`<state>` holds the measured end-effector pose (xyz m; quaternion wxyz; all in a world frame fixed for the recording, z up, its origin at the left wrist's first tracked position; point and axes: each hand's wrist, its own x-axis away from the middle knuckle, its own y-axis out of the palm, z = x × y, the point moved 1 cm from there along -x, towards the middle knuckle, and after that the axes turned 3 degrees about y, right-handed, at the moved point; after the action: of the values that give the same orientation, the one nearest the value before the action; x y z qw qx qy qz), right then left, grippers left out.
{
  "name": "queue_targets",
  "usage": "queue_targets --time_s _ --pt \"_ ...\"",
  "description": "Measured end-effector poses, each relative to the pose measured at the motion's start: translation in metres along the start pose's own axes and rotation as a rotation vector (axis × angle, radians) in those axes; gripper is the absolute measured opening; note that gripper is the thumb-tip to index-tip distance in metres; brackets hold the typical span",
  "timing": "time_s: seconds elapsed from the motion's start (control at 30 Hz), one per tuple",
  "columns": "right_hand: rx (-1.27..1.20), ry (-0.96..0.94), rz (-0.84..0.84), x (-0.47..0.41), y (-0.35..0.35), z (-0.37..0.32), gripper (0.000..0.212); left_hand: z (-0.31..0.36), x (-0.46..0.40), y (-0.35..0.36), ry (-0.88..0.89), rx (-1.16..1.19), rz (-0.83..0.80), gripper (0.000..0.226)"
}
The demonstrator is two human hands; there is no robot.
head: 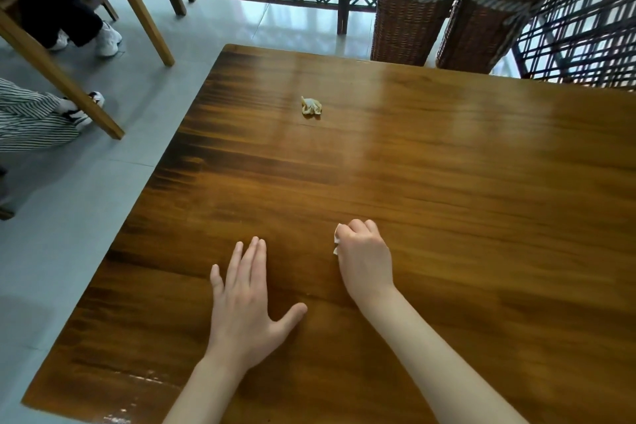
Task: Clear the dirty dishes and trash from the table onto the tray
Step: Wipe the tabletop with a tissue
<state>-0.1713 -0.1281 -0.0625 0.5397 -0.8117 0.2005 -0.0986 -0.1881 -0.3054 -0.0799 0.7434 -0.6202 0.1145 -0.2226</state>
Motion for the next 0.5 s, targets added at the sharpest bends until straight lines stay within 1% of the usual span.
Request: queue_targets --time_s 0.13,0.23,0.3,0.37,0.43,0.5 --pt "-0.021 -0.003 0.013 -0.002 -0.002 -0.002 0.017 0.004 -0.02 0.0 0.024 -0.024 0.001 0.106" --pt "-0.02 0.023 -0.009 -0.005 0.001 0.002 0.005 0.008 -0.046 -0.002 0.056 -0.069 0.019 0.104" --pt "-0.034 0.028 -0.042 -0.005 0.001 0.005 0.013 0.008 -0.067 -0.005 0.06 -0.068 0.047 0.103" --pt "-0.057 0.043 -0.055 -0.006 -0.001 0.006 0.014 0.009 -0.088 -0.006 0.063 -0.06 0.074 0.1" --pt "-0.088 0.07 -0.027 -0.01 -0.005 0.005 0.009 0.01 -0.107 -0.007 0.064 -0.042 0.101 0.096" --pt "-0.108 0.073 0.03 -0.018 -0.008 0.004 0.012 0.009 -0.123 -0.006 0.062 -0.045 0.113 0.092"
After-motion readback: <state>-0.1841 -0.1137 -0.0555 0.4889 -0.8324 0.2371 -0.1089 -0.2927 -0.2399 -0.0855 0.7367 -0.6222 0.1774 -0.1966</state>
